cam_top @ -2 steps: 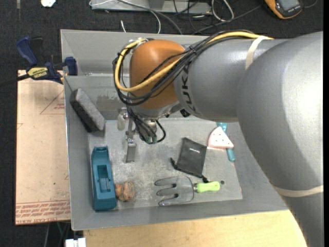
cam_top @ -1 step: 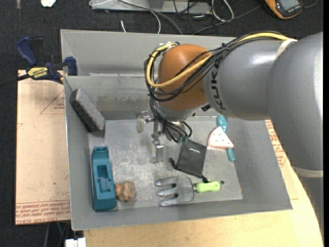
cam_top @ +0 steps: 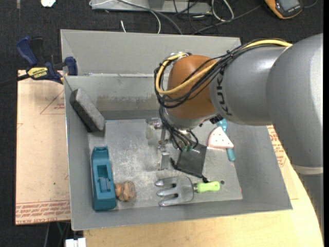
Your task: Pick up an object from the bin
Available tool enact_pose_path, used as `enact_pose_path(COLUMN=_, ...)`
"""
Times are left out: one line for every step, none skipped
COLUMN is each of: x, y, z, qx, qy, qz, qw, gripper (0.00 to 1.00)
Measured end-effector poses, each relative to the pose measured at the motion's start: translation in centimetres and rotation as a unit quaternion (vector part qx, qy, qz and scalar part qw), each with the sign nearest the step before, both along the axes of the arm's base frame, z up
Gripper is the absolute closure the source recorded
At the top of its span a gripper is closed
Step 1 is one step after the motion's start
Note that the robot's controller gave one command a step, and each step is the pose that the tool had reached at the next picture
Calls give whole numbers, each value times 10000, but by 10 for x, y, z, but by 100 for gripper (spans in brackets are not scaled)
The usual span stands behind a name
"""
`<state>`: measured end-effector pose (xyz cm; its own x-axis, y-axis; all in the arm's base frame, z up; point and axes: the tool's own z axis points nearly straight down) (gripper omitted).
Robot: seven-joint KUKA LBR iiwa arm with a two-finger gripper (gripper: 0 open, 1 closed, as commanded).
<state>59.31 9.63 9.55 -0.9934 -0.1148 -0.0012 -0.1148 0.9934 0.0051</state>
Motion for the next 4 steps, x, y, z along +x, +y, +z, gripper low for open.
enact_pose_path(x=-17, y=-30, z=32, qx=-4, qy=-19, qz=516, qw=9987, gripper=0)
enact_pose_path(x=-25, y=-45, z=65, qx=8, qy=-1, qz=285, qw=9996, gripper=0)
enact_pose_path(x=-37, y=-77, z=46, qx=5, qy=-25, qz=221, qw=9998, gripper=0)
enact_pose_path(x=-46, y=-112, z=26, qx=15, qy=-38, qz=61, qw=10000, gripper=0)
